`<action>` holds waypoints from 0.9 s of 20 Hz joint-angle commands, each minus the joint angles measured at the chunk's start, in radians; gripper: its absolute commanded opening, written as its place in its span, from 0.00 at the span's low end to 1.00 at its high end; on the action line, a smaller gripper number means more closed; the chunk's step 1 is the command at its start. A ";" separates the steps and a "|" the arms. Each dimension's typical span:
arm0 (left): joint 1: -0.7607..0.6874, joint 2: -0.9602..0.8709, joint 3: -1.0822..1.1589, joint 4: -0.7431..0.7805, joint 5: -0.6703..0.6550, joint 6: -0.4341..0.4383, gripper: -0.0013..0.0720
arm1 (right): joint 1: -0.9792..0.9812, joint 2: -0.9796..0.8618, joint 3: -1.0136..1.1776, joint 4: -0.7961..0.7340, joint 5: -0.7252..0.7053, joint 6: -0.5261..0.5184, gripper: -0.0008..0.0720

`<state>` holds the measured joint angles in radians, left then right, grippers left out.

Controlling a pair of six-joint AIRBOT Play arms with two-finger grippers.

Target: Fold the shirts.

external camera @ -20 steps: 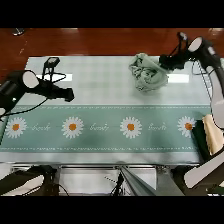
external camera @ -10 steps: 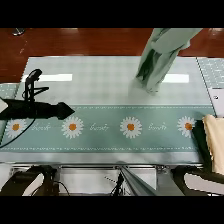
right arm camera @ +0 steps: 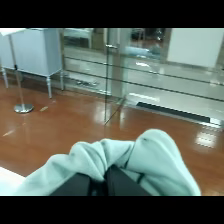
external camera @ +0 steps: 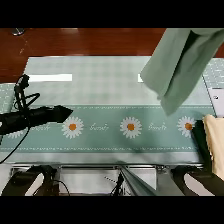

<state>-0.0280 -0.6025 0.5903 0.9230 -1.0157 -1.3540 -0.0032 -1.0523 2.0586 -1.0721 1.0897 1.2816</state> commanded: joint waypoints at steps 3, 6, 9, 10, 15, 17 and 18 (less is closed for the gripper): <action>0.001 0.005 -0.005 -0.005 0.029 -0.004 0.98 | 0.002 0.057 -0.059 0.113 0.276 -0.033 0.05; 0.001 0.005 -0.005 -0.005 0.029 -0.004 0.98 | 0.092 0.056 -0.301 0.184 0.311 -0.030 0.05; 0.001 0.004 -0.005 -0.005 0.029 -0.004 0.98 | 0.282 0.051 -0.628 0.173 0.168 -0.018 0.05; 0.001 0.005 -0.005 -0.005 0.029 -0.004 0.98 | 0.338 0.039 -0.719 0.174 0.092 0.001 0.05; 0.002 0.004 -0.005 0.004 0.034 0.000 0.98 | 0.585 -0.172 -0.877 0.195 -0.128 0.096 0.05; 0.002 0.004 -0.005 0.003 0.043 -0.001 0.98 | 0.658 -0.266 -0.876 0.232 -0.157 0.096 0.05; 0.002 0.005 -0.005 0.003 0.043 -0.001 0.98 | 0.681 -0.306 -0.877 0.254 -0.166 0.108 0.17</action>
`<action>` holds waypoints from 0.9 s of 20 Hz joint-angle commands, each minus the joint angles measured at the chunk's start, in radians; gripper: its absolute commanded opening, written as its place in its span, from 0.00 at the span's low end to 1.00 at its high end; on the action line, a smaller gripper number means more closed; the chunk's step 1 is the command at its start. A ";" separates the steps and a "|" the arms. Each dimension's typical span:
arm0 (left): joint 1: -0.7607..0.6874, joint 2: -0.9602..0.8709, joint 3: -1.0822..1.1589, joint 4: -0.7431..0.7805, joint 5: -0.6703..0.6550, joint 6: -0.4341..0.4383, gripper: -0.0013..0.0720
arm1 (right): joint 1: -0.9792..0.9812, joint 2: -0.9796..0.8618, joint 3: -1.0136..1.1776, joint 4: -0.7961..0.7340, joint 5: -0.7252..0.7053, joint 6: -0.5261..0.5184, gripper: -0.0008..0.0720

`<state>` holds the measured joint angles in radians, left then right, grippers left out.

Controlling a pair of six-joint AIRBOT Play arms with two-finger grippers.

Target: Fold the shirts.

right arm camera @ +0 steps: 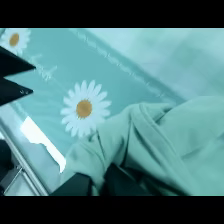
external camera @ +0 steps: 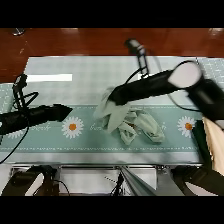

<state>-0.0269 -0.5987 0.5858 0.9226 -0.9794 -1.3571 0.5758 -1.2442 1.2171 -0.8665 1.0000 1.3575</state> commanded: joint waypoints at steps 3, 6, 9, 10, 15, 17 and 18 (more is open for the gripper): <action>0.000 0.001 -0.001 0.004 -0.001 0.002 0.98 | 0.078 -0.146 -0.027 0.098 -0.075 0.033 0.88; 0.000 0.001 0.000 0.004 -0.048 0.002 0.98 | -0.110 -0.090 0.032 0.074 0.054 0.033 0.88; 0.000 0.000 0.000 0.004 -0.239 -0.016 0.98 | -0.416 0.047 0.048 -0.054 0.211 0.043 0.88; 0.000 0.000 -0.003 0.005 -0.327 -0.049 0.98 | -0.513 0.092 0.041 -0.128 0.269 0.051 0.88; -0.063 -0.001 -0.230 -0.010 -0.420 -0.145 0.98 | -0.925 0.341 -0.309 -0.270 0.285 0.065 0.86; -0.109 -0.001 -0.325 -0.127 -0.251 -0.098 0.98 | -0.985 0.420 -0.511 -0.204 0.230 0.063 0.86; -0.132 -0.004 -0.346 -0.229 -0.163 -0.028 0.98 | -0.985 0.446 -0.599 -0.172 0.204 0.059 0.86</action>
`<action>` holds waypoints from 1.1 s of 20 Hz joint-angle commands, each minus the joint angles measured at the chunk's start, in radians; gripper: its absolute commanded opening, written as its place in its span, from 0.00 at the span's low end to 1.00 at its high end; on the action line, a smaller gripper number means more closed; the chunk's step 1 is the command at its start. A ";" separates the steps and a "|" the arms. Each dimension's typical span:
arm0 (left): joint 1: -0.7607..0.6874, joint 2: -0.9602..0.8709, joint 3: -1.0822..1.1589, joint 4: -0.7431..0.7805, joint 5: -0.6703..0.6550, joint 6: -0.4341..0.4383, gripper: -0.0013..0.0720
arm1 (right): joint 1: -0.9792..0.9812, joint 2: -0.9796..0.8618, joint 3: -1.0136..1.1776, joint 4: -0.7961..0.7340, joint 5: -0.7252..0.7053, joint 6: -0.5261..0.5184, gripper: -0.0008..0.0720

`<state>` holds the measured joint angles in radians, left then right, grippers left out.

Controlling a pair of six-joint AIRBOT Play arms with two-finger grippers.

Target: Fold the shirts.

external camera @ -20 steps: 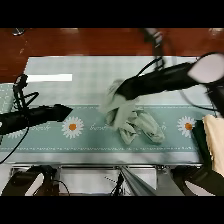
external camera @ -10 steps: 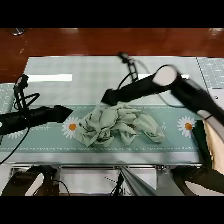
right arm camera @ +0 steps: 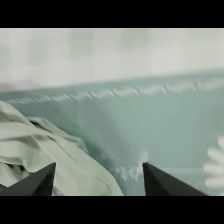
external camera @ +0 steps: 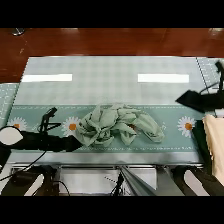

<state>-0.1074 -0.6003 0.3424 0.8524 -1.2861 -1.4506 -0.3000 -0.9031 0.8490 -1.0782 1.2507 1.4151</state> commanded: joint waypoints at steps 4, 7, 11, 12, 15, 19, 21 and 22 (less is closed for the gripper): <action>-0.209 -0.121 -0.100 -0.285 0.420 0.129 0.98 | -0.107 0.121 -0.433 0.196 -0.086 -0.058 0.86; -0.274 -0.277 -0.067 -0.285 0.552 0.133 0.98 | -0.107 0.121 -0.465 0.203 -0.075 -0.069 0.86; -0.253 -0.438 0.049 -0.285 0.515 0.247 0.08 | -0.107 0.121 -0.465 0.185 -0.023 -0.078 0.86; -0.252 -0.448 0.080 -0.285 0.512 0.266 0.06 | -0.107 0.121 -0.465 0.168 -0.011 -0.078 0.86; -0.253 -0.447 0.175 -0.285 0.507 0.273 0.06 | -0.107 0.121 -0.465 0.179 -0.006 -0.077 0.86; -0.253 -0.447 0.241 -0.285 0.500 0.272 0.06 | -0.107 0.120 -0.465 0.183 -0.054 -0.084 0.86; -0.253 -0.447 0.243 -0.285 0.499 0.272 0.06 | -0.107 0.092 -0.465 0.183 -0.067 -0.094 0.86; -0.253 -0.447 0.243 -0.285 0.497 0.272 0.06 | -0.107 0.059 -0.465 0.183 -0.064 -0.098 0.86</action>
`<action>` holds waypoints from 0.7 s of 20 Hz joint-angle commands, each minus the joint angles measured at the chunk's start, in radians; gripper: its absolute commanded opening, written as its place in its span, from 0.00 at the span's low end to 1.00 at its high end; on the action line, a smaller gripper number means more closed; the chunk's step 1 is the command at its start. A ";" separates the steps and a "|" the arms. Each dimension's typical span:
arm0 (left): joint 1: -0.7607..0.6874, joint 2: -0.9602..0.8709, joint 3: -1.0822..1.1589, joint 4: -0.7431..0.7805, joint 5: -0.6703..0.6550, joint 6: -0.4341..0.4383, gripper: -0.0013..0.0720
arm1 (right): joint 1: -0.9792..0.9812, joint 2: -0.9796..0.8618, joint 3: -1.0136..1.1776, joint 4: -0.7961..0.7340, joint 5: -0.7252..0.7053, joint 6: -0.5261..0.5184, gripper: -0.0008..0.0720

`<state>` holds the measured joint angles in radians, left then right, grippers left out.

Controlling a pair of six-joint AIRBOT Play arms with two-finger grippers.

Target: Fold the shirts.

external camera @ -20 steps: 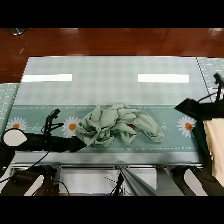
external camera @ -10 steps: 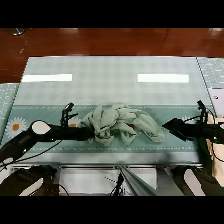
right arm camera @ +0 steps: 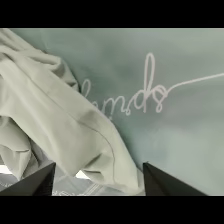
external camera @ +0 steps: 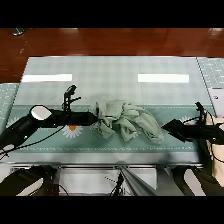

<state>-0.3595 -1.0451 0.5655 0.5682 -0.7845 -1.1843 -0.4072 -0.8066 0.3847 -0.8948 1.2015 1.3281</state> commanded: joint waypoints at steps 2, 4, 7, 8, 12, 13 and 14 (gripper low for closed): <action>0.000 -0.003 0.020 -0.001 -0.013 0.006 0.06 | 0.000 -0.109 0.000 0.018 -0.002 -0.037 0.86; 0.000 -0.003 0.020 -0.001 -0.024 0.005 0.06 | 0.044 -0.168 0.000 0.048 -0.014 -0.062 0.86; 0.000 -0.003 0.020 -0.001 -0.032 0.002 0.06 | 0.221 -0.245 0.000 0.076 -0.101 -0.054 0.86; 0.000 -0.003 0.020 -0.001 -0.032 0.002 0.06 | 0.272 -0.267 0.001 0.105 -0.132 -0.054 0.86; 0.032 0.007 0.038 0.000 -0.067 0.013 0.06 | 0.386 -0.299 0.057 0.214 -0.162 -0.121 0.05; 0.068 0.021 0.064 0.000 -0.105 0.026 0.06 | 0.383 -0.297 0.126 0.211 -0.114 -0.121 0.05; 0.119 0.042 0.105 -0.001 -0.135 0.025 0.06 | 0.378 -0.290 0.217 0.192 -0.078 -0.115 0.05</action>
<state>-0.3088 -1.0294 0.6197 0.5682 -0.8532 -1.1725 -0.0662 -1.0878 0.4770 -0.7292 1.0790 1.2335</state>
